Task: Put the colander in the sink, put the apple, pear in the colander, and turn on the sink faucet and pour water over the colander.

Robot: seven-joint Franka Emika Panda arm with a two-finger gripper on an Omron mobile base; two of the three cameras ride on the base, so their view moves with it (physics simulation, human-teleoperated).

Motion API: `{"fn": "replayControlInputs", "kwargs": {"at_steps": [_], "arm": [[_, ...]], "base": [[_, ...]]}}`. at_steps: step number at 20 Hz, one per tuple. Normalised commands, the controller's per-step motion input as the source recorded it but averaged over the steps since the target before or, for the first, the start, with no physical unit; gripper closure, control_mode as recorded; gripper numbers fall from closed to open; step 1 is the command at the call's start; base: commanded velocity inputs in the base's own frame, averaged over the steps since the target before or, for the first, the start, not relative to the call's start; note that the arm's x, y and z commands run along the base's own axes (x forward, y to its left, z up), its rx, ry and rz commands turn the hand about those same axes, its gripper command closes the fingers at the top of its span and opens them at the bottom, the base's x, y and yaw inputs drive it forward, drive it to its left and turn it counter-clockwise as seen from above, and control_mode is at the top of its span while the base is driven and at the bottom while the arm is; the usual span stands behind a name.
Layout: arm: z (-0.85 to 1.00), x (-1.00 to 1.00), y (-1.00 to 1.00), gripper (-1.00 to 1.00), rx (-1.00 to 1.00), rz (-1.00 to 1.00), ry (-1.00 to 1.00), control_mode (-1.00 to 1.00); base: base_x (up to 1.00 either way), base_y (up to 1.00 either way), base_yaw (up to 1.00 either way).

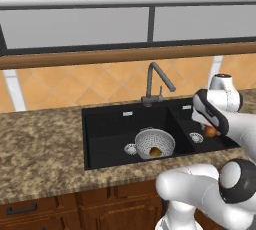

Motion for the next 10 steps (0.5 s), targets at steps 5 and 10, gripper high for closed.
{"fn": "replayControlInputs", "kwargs": {"at_steps": [5,10], "arm": [[0.00,0.00,1.00,1.00,-0.03,0.04,0.00,-1.00],[0.00,0.03,1.00,1.00,-0.02,0.03,0.00,-1.00]], "base": [[0.00,0.00,0.00],[0.00,0.00,0.00]]}}
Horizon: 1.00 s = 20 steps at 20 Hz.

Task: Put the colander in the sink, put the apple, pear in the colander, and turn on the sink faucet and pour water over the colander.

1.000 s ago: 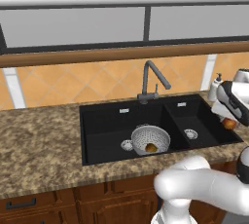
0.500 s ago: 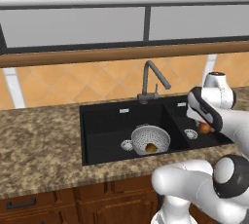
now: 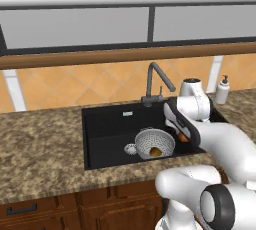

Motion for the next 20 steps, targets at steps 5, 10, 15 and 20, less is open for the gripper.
{"fn": "replayControlInputs", "kwargs": {"at_steps": [5,10,15,20], "arm": [[0.00,0.31,0.96,1.00,-0.02,0.02,-0.01,-1.00],[-0.06,0.53,0.52,1.00,-0.06,0.00,-0.06,-1.00],[-0.32,0.53,0.03,1.00,-0.13,0.00,-0.07,-1.00],[-0.47,0.33,-0.05,1.00,-0.07,0.00,-0.01,-1.00]], "base": [[0.00,0.00,0.00],[0.00,0.00,0.00],[0.00,0.00,0.00],[0.00,0.00,0.00]]}}
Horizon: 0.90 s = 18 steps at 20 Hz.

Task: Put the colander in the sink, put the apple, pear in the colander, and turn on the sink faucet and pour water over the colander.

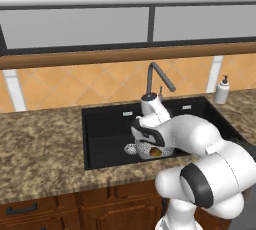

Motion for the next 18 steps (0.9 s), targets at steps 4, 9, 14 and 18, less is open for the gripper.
{"fn": "replayControlInputs", "kwargs": {"at_steps": [4,9,14,18], "arm": [[-0.44,0.36,-0.24,1.00,0.00,0.00,0.00,-1.00],[-0.44,0.43,-0.17,1.00,0.00,0.00,0.00,-1.00],[-0.45,0.36,0.00,1.00,0.00,0.00,0.01,-1.00],[-0.43,0.40,-0.01,1.00,0.00,0.00,0.00,-1.00]], "base": [[0.00,0.00,0.00],[0.00,0.00,0.00],[0.00,0.00,0.00],[0.00,0.00,0.00]]}}
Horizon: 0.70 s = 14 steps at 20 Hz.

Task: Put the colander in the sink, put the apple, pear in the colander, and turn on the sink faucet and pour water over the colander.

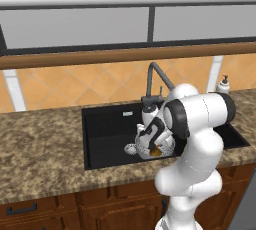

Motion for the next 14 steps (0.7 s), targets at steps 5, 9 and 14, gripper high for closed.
{"fn": "replayControlInputs", "kwargs": {"at_steps": [5,9,14], "arm": [[-0.41,0.48,0.00,1.00,0.00,0.00,0.01,-1.00],[-0.39,0.26,-0.01,1.00,0.00,0.00,0.01,-1.00],[-0.20,0.00,-0.09,-1.00,0.00,0.00,0.00,-1.00]], "base": [[0.00,0.00,0.00],[0.00,0.00,0.00],[0.00,0.00,0.00]]}}
